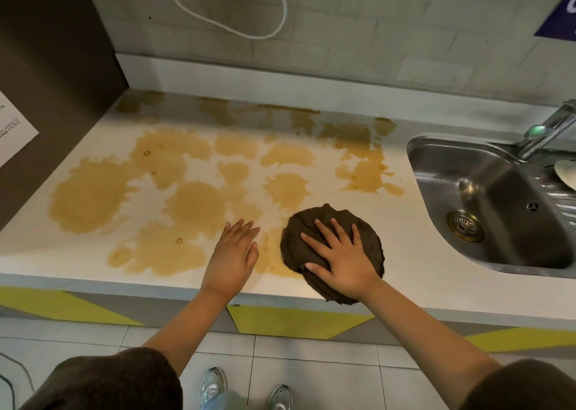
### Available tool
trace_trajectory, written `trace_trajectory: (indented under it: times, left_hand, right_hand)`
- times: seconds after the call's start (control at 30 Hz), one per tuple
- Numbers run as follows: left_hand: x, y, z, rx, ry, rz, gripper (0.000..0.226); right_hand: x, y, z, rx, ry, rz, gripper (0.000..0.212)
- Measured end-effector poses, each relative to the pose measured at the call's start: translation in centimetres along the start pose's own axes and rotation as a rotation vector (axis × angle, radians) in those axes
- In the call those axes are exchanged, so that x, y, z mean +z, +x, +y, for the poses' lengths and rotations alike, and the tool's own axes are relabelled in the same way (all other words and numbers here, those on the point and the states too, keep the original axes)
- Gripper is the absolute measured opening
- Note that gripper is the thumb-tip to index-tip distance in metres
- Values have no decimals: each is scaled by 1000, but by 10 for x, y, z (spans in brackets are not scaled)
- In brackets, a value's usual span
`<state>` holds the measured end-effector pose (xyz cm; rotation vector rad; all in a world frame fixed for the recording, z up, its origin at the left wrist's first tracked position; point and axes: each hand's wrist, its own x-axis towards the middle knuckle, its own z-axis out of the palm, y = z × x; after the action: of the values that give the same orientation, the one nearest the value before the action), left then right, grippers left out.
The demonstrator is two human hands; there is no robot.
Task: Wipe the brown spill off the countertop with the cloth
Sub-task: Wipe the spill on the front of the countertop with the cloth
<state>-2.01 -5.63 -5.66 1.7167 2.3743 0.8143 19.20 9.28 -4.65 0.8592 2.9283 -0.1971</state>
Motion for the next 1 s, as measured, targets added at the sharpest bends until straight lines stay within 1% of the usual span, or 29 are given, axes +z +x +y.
trace_trajectory:
  times: [0.1, 0.27, 0.33, 0.4, 0.53, 0.63, 0.7, 0.83, 0.93, 1.0]
  left_hand:
    - [1, -1, -1, -7, -3, 8, 50]
    - [1, 0, 0, -14, -6, 13, 50]
    - [2, 0, 0, -16, -1, 14, 51]
    - [2, 1, -1, -26, -5, 16, 52]
    - [2, 0, -2, -35, -9, 24, 52]
    - [2, -1, -2, -40, -16, 43, 51]
    - [2, -1, -2, -47, -20, 48, 51]
    - [3, 2, -2, -40, -10, 37, 52]
    - [4, 3, -2, -35, 3, 22, 54]
    - [4, 3, -2, -38, 3, 23, 55]
  right_hand:
    - [0, -4, 16, -24, 3, 13, 65]
    - [-6, 17, 2, 175, 45, 16, 71]
    - [-6, 26, -10, 212, 49, 9, 71]
    - [-4, 29, -18, 186, 50, 13, 72]
    - [-1, 14, -19, 50, 35, 25, 69]
    - [2, -5, 0, -55, 11, 29, 63]
    - [1, -13, 19, -63, 2, 23, 62]
    - [-5, -5, 33, 80, 7, 21, 66]
    - [-9, 17, 16, 182, 36, 16, 72]
    - [-10, 31, -1, 193, 42, 9, 75]
